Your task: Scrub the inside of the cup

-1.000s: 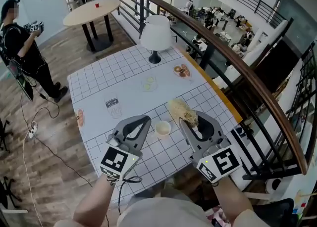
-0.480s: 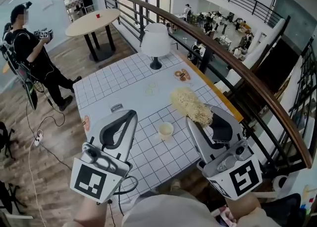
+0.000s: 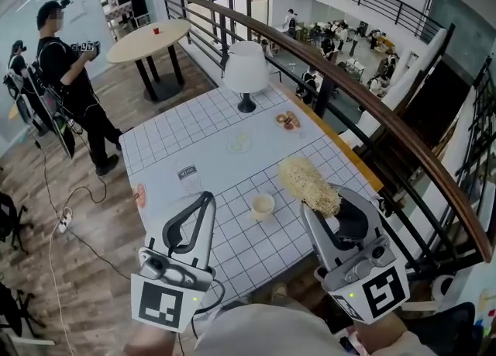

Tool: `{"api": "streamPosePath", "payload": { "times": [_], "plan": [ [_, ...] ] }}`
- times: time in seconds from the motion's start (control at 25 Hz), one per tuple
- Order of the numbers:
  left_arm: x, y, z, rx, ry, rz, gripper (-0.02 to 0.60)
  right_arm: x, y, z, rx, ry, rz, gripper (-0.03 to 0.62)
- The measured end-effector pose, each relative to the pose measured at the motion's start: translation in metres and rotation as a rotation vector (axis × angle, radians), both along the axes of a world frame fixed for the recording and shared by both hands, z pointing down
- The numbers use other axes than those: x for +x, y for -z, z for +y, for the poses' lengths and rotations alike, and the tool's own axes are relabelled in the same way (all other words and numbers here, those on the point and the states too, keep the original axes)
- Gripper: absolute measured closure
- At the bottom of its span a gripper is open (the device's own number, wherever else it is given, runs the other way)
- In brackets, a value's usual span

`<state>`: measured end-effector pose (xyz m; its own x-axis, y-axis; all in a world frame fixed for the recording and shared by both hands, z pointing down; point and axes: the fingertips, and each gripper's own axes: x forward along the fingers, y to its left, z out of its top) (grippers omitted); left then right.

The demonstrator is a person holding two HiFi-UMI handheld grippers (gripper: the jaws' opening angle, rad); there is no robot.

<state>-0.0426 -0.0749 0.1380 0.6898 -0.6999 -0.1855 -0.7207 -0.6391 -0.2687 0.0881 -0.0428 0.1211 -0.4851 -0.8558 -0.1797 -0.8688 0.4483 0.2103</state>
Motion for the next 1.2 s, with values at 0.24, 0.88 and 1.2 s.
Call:
{"api": "streamPosePath", "payload": {
  "times": [0.24, 0.88, 1.2],
  "plan": [
    [0.005, -0.04, 0.011, -0.093, -0.003, -0.026, 0.566, 0.01, -0.032, 0.008, -0.077, -0.023, -0.026, 0.473],
    [0.015, -0.054, 0.012, -0.137, -0.015, -0.101, 0.566, 0.012, -0.043, 0.006, -0.114, -0.029, 0.002, 0.473],
    [0.009, -0.055, 0.011, -0.149, -0.006, -0.054, 0.568, 0.017, -0.045, 0.006, -0.124, -0.055, 0.024, 0.473]
  ]
}}
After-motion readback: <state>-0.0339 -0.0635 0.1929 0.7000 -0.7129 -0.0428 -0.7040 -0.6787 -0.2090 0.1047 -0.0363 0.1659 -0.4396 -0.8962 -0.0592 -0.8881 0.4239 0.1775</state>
